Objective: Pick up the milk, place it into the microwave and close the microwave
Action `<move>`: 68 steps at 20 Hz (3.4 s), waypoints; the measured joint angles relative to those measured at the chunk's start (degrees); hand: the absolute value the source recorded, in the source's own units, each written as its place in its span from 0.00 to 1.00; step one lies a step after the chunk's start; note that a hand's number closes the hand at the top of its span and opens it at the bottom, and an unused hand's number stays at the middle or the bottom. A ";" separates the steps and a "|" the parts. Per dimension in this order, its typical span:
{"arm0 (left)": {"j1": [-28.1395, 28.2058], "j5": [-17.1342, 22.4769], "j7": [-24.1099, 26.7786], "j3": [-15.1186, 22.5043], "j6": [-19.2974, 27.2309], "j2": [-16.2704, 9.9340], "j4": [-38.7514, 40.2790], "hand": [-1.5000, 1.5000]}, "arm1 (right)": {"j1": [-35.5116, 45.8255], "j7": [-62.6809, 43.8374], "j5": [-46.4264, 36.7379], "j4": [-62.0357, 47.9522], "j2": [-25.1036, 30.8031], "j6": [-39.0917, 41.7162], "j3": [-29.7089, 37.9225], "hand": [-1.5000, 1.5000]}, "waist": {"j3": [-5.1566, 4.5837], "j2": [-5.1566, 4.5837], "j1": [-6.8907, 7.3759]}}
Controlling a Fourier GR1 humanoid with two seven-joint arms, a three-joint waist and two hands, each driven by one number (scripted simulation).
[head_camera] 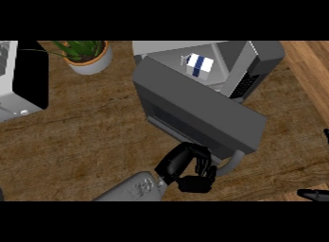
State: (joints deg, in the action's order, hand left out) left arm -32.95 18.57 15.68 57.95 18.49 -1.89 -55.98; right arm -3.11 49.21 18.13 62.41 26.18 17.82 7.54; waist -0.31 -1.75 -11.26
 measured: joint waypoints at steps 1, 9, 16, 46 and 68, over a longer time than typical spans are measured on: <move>-1.16 0.57 0.25 -0.18 0.73 0.08 -0.10 1.00 | 0.03 -0.41 0.08 0.60 0.08 0.27 -0.48 0.00 | -0.03 -0.03 -0.47; -10.03 5.46 0.87 -1.86 4.72 1.35 0.61 1.00 | 2.44 -3.23 1.31 4.10 2.19 1.61 -1.90 0.00 | 0.03 -0.91 -4.34; -16.30 9.59 0.29 -3.46 6.99 1.20 3.70 1.00 | 5.11 -5.01 3.15 6.42 3.54 2.98 -2.36 0.00 | 0.25 -1.83 -7.05; -27.67 20.55 -0.89 -5.52 12.58 -0.63 15.12 1.00 | 15.76 -16.23 6.74 20.44 10.77 14.94 -13.06 1.00 | 0.45 -3.63 -13.00; -25.64 24.40 2.40 -5.02 19.52 -2.47 14.42 1.00 | 15.99 -20.94 8.60 34.48 12.00 16.71 -20.80 1.00 | 0.58 -2.84 -16.64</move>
State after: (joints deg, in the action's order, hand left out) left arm -58.59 42.96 18.08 52.94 38.00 -4.35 -41.56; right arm 12.88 28.27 26.73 96.88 38.18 34.53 -13.26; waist 0.27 -4.59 -27.90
